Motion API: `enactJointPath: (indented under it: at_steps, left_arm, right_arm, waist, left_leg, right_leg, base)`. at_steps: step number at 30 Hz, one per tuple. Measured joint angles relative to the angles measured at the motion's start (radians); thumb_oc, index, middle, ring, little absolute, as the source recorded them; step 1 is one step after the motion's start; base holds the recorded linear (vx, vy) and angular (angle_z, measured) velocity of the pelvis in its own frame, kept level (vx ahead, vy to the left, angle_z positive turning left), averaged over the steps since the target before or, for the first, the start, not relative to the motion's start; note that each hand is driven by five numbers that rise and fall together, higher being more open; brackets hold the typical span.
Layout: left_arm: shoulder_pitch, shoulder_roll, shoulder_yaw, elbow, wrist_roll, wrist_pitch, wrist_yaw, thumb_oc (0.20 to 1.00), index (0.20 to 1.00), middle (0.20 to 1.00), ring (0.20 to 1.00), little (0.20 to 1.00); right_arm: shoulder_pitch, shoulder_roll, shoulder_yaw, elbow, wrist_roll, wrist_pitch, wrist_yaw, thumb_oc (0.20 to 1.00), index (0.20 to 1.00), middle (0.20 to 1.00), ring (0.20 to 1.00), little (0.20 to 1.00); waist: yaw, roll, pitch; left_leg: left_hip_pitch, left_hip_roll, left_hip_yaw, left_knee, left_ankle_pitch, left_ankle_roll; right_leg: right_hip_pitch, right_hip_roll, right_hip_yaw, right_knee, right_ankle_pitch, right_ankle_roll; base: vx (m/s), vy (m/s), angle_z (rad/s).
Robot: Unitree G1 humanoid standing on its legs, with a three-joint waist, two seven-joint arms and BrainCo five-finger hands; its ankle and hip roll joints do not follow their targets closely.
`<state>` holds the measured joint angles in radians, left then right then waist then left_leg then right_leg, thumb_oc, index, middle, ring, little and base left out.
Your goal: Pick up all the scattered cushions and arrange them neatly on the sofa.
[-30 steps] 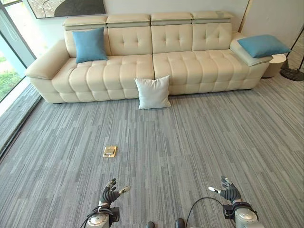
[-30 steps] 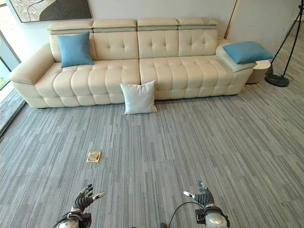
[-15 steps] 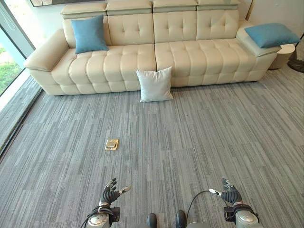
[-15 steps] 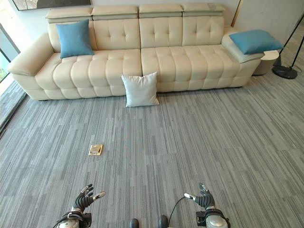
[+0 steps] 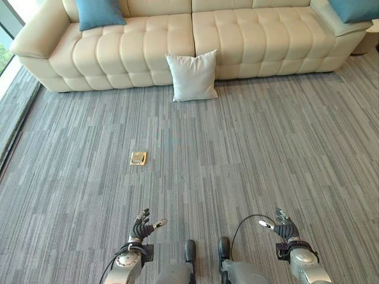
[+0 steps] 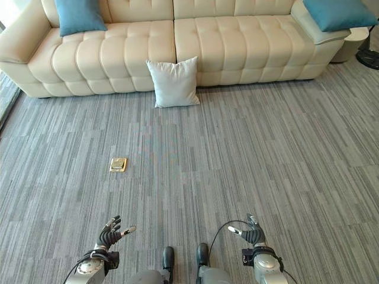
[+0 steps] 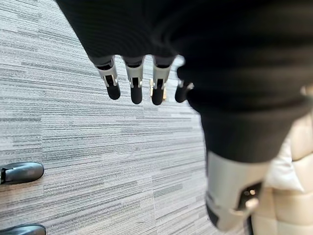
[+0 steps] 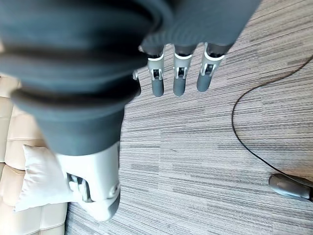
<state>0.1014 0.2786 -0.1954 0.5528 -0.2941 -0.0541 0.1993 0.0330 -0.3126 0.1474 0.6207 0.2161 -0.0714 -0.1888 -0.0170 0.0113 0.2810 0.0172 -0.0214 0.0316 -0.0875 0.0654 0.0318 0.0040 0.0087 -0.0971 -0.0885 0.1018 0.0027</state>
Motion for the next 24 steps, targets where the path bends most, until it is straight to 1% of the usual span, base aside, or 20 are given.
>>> enactJointPath:
  at_steps: [3, 6, 8, 9, 10, 11, 12, 13, 14, 15, 16, 17, 18, 19, 20, 21, 22, 23, 24]
  left_arm:
    - [-0.002, 0.002, 0.0, -0.002, 0.0, 0.0, 0.006, 1.0, 1.0, 1.0, 1.0, 1.0]
    - [-0.01, 0.003, 0.001, 0.0, 0.0, 0.0, 0.018, 1.0, 1.0, 1.0, 1.0, 1.0]
    - [-0.027, 0.007, 0.002, 0.0, -0.001, 0.0, 0.023, 1.0, 1.0, 1.0, 1.0, 1.0]
    - [-0.033, 0.009, 0.002, 0.0, 0.0, 0.0, 0.03, 1.0, 1.0, 1.0, 1.0, 1.0]
    - [-0.038, 0.01, 0.002, 0.001, 0.0, 0.001, 0.033, 1.0, 1.0, 1.0, 1.0, 1.0]
    - [-0.04, 0.015, 0.002, 0.0, 0.0, 0.001, 0.035, 1.0, 1.0, 1.0, 1.0, 1.0]
    - [-0.043, 0.017, 0.002, 0.001, 0.0, 0.001, 0.036, 1.0, 1.0, 1.0, 1.0, 1.0]
    - [-0.051, 0.019, 0.002, 0.003, 0.0, 0.001, 0.037, 1.0, 1.0, 1.0, 1.0, 1.0]
    - [-0.052, 0.021, 0.001, 0.008, 0.0, 0.003, 0.037, 1.0, 1.0, 1.0, 1.0, 1.0]
    - [-0.054, 0.025, 0.001, 0.009, 0.0, 0.002, 0.039, 1.0, 1.0, 1.0, 1.0, 1.0]
    - [-0.056, 0.03, 0.003, 0.012, 0.0, 0.002, 0.04, 1.0, 1.0, 1.0, 1.0, 1.0]
    - [-0.054, 0.032, 0.003, 0.019, 0.0, 0.007, 0.04, 1.0, 1.0, 1.0, 1.0, 1.0]
    - [-0.056, 0.031, 0.004, 0.022, -0.002, 0.008, 0.04, 1.0, 1.0, 1.0, 1.0, 1.0]
    - [-0.056, 0.03, 0.007, 0.026, -0.003, 0.008, 0.041, 1.0, 1.0, 1.0, 1.0, 1.0]
    - [-0.059, 0.031, 0.008, 0.033, -0.007, 0.008, 0.042, 1.0, 1.0, 1.0, 1.0, 1.0]
    - [-0.061, 0.028, 0.015, 0.058, -0.011, 0.014, 0.043, 1.0, 1.0, 1.0, 1.0, 1.0]
    - [-0.055, 0.028, 0.019, 0.057, -0.011, 0.017, 0.042, 1.0, 1.0, 1.0, 1.0, 1.0]
    - [-0.052, 0.027, 0.022, 0.057, -0.011, 0.019, 0.042, 1.0, 1.0, 1.0, 1.0, 1.0]
    - [-0.043, 0.029, 0.021, 0.052, -0.01, 0.018, 0.042, 1.0, 1.0, 1.0, 1.0, 1.0]
  right_arm:
    - [-0.01, 0.0, 0.0, 0.002, -0.001, 0.001, -0.006, 1.0, 1.0, 1.0, 1.0, 1.0]
    - [-0.016, 0.0, 0.0, 0.019, -0.007, 0.015, -0.009, 1.0, 1.0, 1.0, 1.0, 1.0]
    - [-0.021, 0.001, 0.0, 0.036, -0.008, 0.017, -0.009, 1.0, 1.0, 1.0, 1.0, 1.0]
    - [-0.021, 0.001, 0.0, 0.045, -0.008, 0.023, -0.008, 1.0, 1.0, 1.0, 1.0, 1.0]
    - [-0.02, 0.0, 0.0, 0.05, -0.008, 0.027, -0.007, 1.0, 1.0, 1.0, 1.0, 1.0]
    - [-0.009, 0.001, 0.0, 0.05, -0.009, 0.035, -0.007, 1.0, 1.0, 1.0, 1.0, 1.0]
    - [0.0, 0.0, 0.0, 0.051, -0.01, 0.036, -0.007, 1.0, 1.0, 1.0, 1.0, 1.0]
    - [-0.001, -0.002, -0.001, 0.051, -0.013, 0.037, -0.007, 1.0, 1.0, 1.0, 1.0, 1.0]
    - [-0.003, -0.002, -0.001, 0.04, -0.022, 0.039, -0.009, 1.0, 1.0, 1.0, 1.0, 1.0]
    - [0.004, 0.004, 0.001, 0.039, -0.024, 0.039, -0.011, 1.0, 1.0, 1.0, 1.0, 1.0]
    - [0.006, 0.011, 0.001, 0.04, -0.031, 0.041, -0.011, 1.0, 1.0, 1.0, 1.0, 1.0]
    - [0.012, 0.019, 0.001, 0.04, -0.039, 0.05, -0.014, 1.0, 1.0, 1.0, 1.0, 1.0]
    - [0.012, 0.02, 0.0, 0.042, -0.04, 0.056, -0.017, 1.0, 1.0, 1.0, 1.0, 1.0]
    - [0.009, 0.021, 0.0, 0.043, -0.04, 0.058, -0.019, 1.0, 1.0, 1.0, 1.0, 1.0]
    - [0.012, 0.022, -0.001, 0.041, -0.041, 0.057, -0.02, 1.0, 1.0, 1.0, 1.0, 1.0]
    - [0.002, 0.025, -0.002, 0.042, -0.041, 0.058, -0.022, 1.0, 1.0, 1.0, 1.0, 1.0]
    - [0.008, 0.025, -0.003, 0.041, -0.041, 0.058, -0.022, 1.0, 1.0, 1.0, 1.0, 1.0]
    - [0.009, 0.024, -0.007, 0.042, -0.041, 0.061, -0.024, 1.0, 1.0, 1.0, 1.0, 1.0]
    - [0.014, 0.024, -0.007, 0.044, -0.041, 0.061, -0.027, 1.0, 1.0, 1.0, 1.0, 1.0]
  waist:
    - [0.001, -0.001, 0.0]
    - [0.001, -0.001, 0.0]
    - [0.001, -0.004, 0.0]
    - [0.0, -0.002, 0.0]
    - [-0.003, -0.002, 0.001]
    - [-0.007, -0.008, -0.002]
    - [-0.003, -0.014, -0.001]
    - [-0.002, -0.013, 0.005]
    - [-0.008, -0.006, 0.015]
    - [-0.007, -0.019, 0.017]
    - [-0.004, -0.033, 0.02]
    - [-0.006, -0.039, 0.021]
    - [0.0, -0.039, 0.02]
    - [0.002, -0.037, 0.018]
    - [-0.002, -0.05, 0.023]
    - [-0.004, -0.043, 0.023]
    - [-0.007, -0.045, 0.022]
    - [-0.002, -0.045, 0.02]
    - [-0.002, -0.047, 0.019]
  left_leg:
    - [0.004, -0.002, 0.002, 0.005, -0.003, 0.003]
    - [0.016, -0.004, -0.002, 0.0, -0.005, 0.007]
    - [0.014, -0.008, -0.003, 0.0, -0.011, 0.01]
    - [0.013, -0.006, -0.007, 0.0, -0.019, 0.01]
    - [0.013, -0.008, -0.014, 0.0, -0.03, 0.02]
    - [0.012, -0.011, -0.022, 0.0, -0.028, 0.021]
    - [0.017, -0.014, -0.019, 0.0, -0.03, 0.024]
    - [0.017, -0.013, -0.019, 0.0, -0.034, 0.03]
    - [0.025, -0.007, -0.018, 0.003, -0.033, 0.045]
    - [0.028, -0.019, -0.023, 0.007, -0.036, 0.054]
    - [0.029, -0.023, -0.017, 0.011, -0.03, 0.062]
    - [0.03, -0.025, -0.019, 0.01, -0.029, 0.065]
    - [0.028, -0.021, -0.016, 0.01, -0.037, 0.062]
    - [0.021, -0.017, -0.014, 0.01, -0.037, 0.062]
    - [0.023, -0.018, -0.013, 0.012, -0.046, 0.054]
    - [0.023, -0.008, -0.013, 0.017, -0.058, 0.051]
    - [0.03, -0.007, -0.013, 0.019, -0.072, 0.041]
    - [0.045, -0.004, -0.008, 0.017, -0.078, 0.04]
    - [0.07, -0.001, -0.008, 0.007, -0.085, 0.039]
  right_leg:
    - [0.003, -0.001, 0.005, 0.006, 0.006, -0.009]
    - [0.015, -0.003, 0.004, 0.007, 0.007, -0.011]
    - [0.013, -0.006, 0.003, 0.01, 0.004, -0.006]
    - [-0.006, -0.007, -0.001, 0.049, -0.013, 0.005]
    - [-0.027, -0.01, -0.006, 0.096, -0.029, 0.015]
    - [-0.059, -0.019, -0.011, 0.175, -0.07, 0.028]
    - [-0.085, -0.024, -0.008, 0.229, -0.086, 0.033]
    - [-0.13, -0.027, -0.008, 0.314, -0.094, 0.045]
    - [-0.236, -0.039, -0.01, 0.519, -0.112, 0.068]
    - [-0.295, -0.048, 0.008, 0.618, -0.135, 0.082]
    - [-0.335, -0.056, 0.032, 0.684, -0.166, 0.079]
    - [-0.364, -0.059, 0.042, 0.673, -0.19, 0.087]
    - [-0.373, -0.063, 0.023, 0.587, -0.195, 0.096]
    - [-0.363, -0.064, 0.001, 0.455, -0.196, 0.099]
    - [-0.375, -0.068, -0.012, 0.403, -0.191, 0.096]
    - [-0.375, -0.065, -0.021, 0.286, -0.163, 0.105]
    - [-0.37, -0.069, -0.028, 0.216, -0.143, 0.111]
    - [-0.349, -0.07, -0.041, 0.141, -0.129, 0.122]
    - [-0.337, -0.072, -0.036, 0.128, -0.116, 0.114]
  base:
    - [0.1, 0.105, -0.02]
    - [0.05, 0.118, 0.01]
    - [0.06, 0.171, 0.02]
    - [0.04, 0.101, 0.01]
    - [0.04, 0.131, 0.14]
    - [0.04, 0.135, 0.04]
    - [0.04, 0.135, -0.03]
    - [0.1, 0.073, -0.14]
    - [0.14, 0.032, -0.1]
    - [0.14, 0.032, -0.03]
    - [0.21, -0.04, 0.08]
    - [0.15, -0.042, 0.11]
    - [0.32, -0.124, 0.1]
    - [0.18, -0.082, -0.06]
    - [0.42, -0.189, -0.08]
    - [0.39, -0.154, -0.05]
    - [0.39, -0.154, -0.02]
    - [0.44, -0.166, -0.03]
    - [0.29, -0.119, 0.04]
